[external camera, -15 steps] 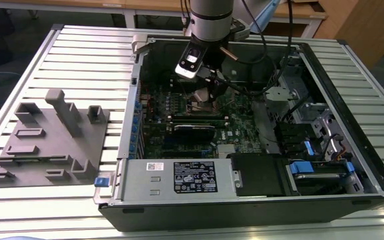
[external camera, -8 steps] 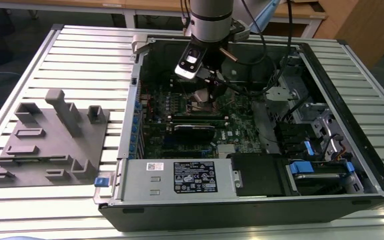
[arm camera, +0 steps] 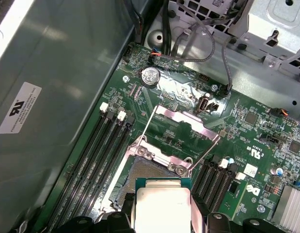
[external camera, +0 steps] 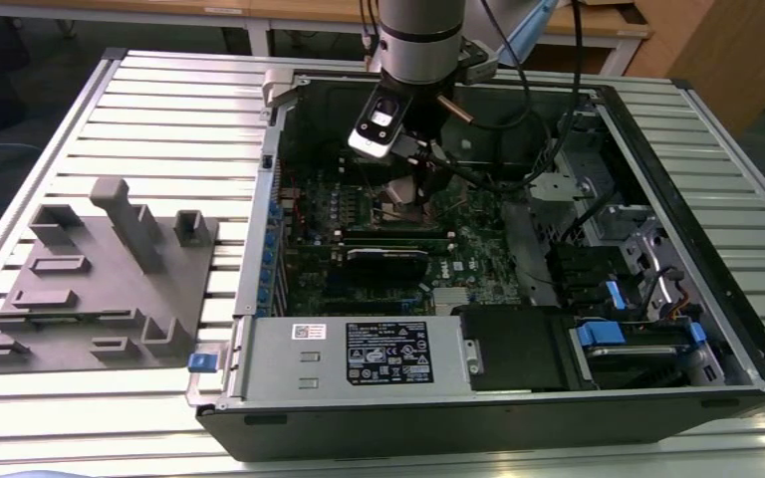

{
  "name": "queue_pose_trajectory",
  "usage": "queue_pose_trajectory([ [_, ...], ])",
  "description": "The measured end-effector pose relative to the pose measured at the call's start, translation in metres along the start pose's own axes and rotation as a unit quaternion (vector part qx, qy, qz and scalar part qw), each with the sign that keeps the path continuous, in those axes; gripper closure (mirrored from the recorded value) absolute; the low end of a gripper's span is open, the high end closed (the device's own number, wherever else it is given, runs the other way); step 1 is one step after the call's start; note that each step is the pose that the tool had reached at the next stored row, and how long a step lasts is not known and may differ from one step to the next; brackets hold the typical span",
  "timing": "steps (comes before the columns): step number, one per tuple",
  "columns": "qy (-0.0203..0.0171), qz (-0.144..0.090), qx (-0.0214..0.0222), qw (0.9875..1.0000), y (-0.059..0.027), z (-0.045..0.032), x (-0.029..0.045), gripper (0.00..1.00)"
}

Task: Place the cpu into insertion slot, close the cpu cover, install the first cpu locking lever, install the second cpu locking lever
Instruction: 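Place the cpu into insertion slot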

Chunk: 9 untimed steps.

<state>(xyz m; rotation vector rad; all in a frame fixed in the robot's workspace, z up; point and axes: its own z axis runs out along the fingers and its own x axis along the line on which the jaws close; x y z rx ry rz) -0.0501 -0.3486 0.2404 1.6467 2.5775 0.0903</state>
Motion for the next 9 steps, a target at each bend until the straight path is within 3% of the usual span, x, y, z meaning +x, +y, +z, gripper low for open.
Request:
queue_pose_trajectory([
  [4, -0.0004, 0.004, 0.0001, 1.0, 0.0, 0.0003, 0.0, 0.46],
  [9, -0.0044, 0.047, 0.0017, 0.9989, -0.0001, 0.0013, 0.0001, 0.46],
])
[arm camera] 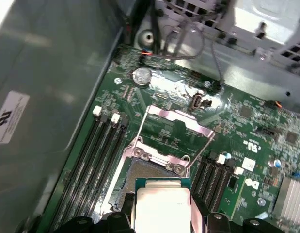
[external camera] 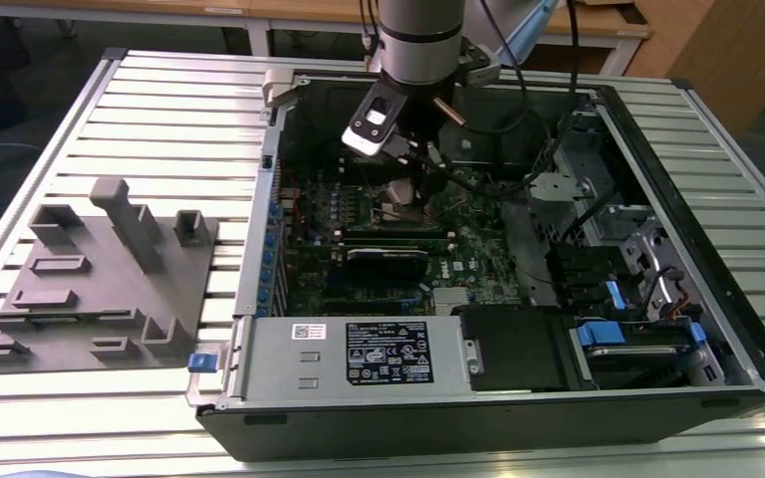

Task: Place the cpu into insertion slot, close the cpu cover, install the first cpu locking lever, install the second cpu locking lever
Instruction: 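Place the cpu into insertion slot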

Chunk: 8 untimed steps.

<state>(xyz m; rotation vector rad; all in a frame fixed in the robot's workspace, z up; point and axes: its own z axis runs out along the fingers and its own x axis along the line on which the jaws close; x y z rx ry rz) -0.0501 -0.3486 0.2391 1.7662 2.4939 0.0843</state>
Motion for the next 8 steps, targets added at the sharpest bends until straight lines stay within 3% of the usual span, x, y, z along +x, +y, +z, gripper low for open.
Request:
queue_pose_trajectory([
  [4, -0.0034, 0.036, 0.0013, 0.9994, -0.0001, 0.001, 0.0, 0.46],
  [8, -0.0068, 0.072, 0.0027, 0.9974, -0.0002, 0.002, 0.0001, 0.46],
])
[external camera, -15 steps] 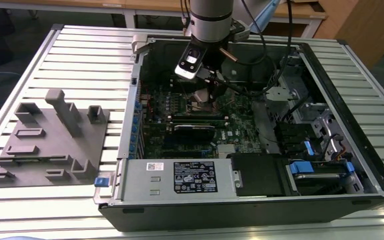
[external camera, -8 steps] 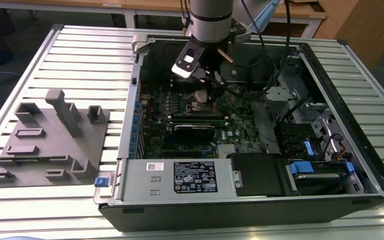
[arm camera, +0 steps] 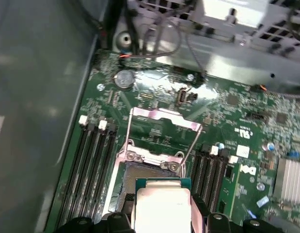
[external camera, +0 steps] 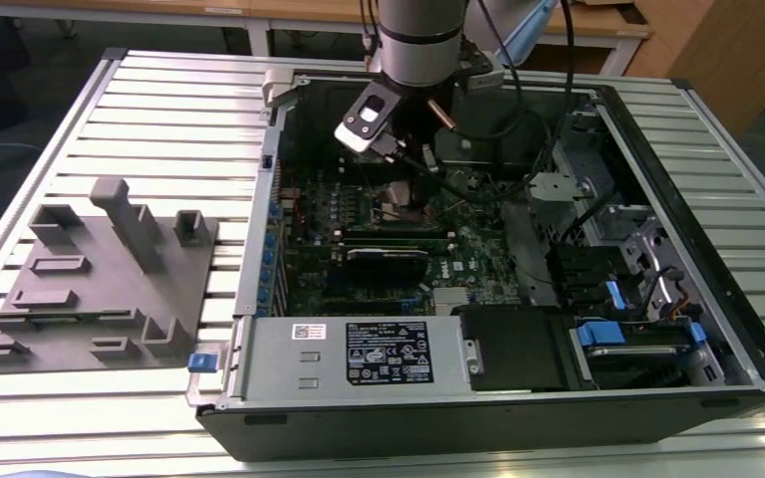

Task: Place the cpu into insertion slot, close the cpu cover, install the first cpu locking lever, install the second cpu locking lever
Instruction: 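Place the cpu into insertion slot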

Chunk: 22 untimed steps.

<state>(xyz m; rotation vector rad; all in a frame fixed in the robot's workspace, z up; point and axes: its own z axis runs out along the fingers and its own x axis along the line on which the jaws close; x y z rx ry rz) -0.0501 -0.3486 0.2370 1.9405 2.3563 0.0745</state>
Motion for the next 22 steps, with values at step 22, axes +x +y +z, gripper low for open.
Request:
queue_pose_trajectory([
  [22, 0.0149, 0.105, -0.0016, 0.9944, -0.0002, 0.0028, 0.0001, 0.46],
])
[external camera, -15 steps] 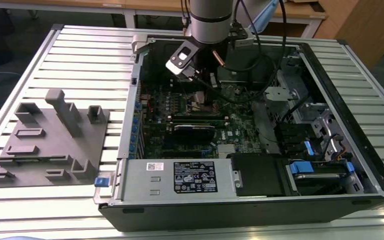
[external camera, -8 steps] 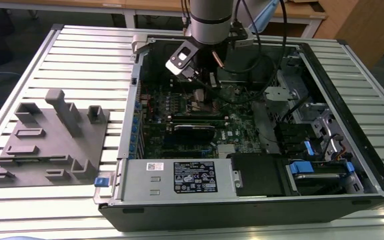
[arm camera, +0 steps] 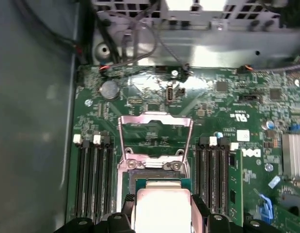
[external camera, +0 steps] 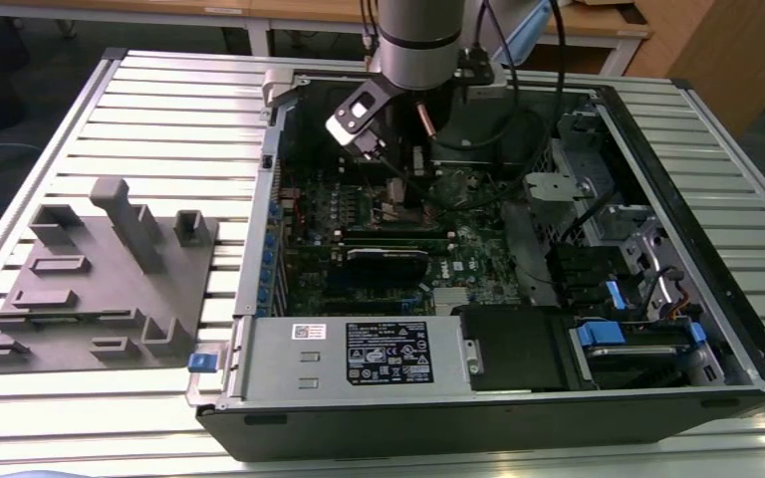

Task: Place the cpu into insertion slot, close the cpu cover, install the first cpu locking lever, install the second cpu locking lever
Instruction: 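Place the cpu into insertion slot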

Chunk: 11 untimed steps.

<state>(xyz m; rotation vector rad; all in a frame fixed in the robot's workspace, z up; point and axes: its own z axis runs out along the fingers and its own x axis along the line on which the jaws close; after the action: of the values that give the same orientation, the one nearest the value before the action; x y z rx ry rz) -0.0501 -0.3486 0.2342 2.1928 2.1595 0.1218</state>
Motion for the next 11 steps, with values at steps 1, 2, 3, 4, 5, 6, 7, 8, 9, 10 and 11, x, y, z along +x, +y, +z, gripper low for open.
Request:
queue_pose_trajectory([
  [1, -0.0004, 0.005, 0.0, 1.0, 0.0, 0.0001, 0.0, 0.46],
  [2, -0.0005, 0.008, 0.0, 1.0, 0.0, 0.0001, 0.0, 0.46],
  [3, -0.0004, 0.009, -0.0001, 1.0, -0.0001, 0.0002, 0.0001, 0.46],
  [4, -0.0003, 0.01, -0.0002, 1.0, -0.0001, 0.0006, 0.0003, 0.46],
  [5, -0.0004, 0.01, -0.0001, 0.9999, -0.0001, 0.001, 0.0005, 0.46],
  [6, -0.0005, 0.011, -0.0001, 0.9999, -0.0002, 0.0018, 0.0007, 0.46],
  [7, -0.0005, 0.011, -0.0001, 0.9999, -0.0007, 0.0063, 0.0017, 0.46],
  [8, -0.0006, 0.011, 0.0002, 0.9999, -0.0011, 0.0096, 0.005, 0.46],
  [9, -0.0006, 0.011, 0.0002, 0.9999, -0.0012, 0.0104, 0.0061, 0.46],
  [10, -0.0007, 0.011, 0.0002, 0.9999, -0.0013, 0.0112, 0.007, 0.46],
  [11, -0.0008, 0.011, 0.0002, 0.9999, -0.0014, 0.0121, 0.0077, 0.46],
])
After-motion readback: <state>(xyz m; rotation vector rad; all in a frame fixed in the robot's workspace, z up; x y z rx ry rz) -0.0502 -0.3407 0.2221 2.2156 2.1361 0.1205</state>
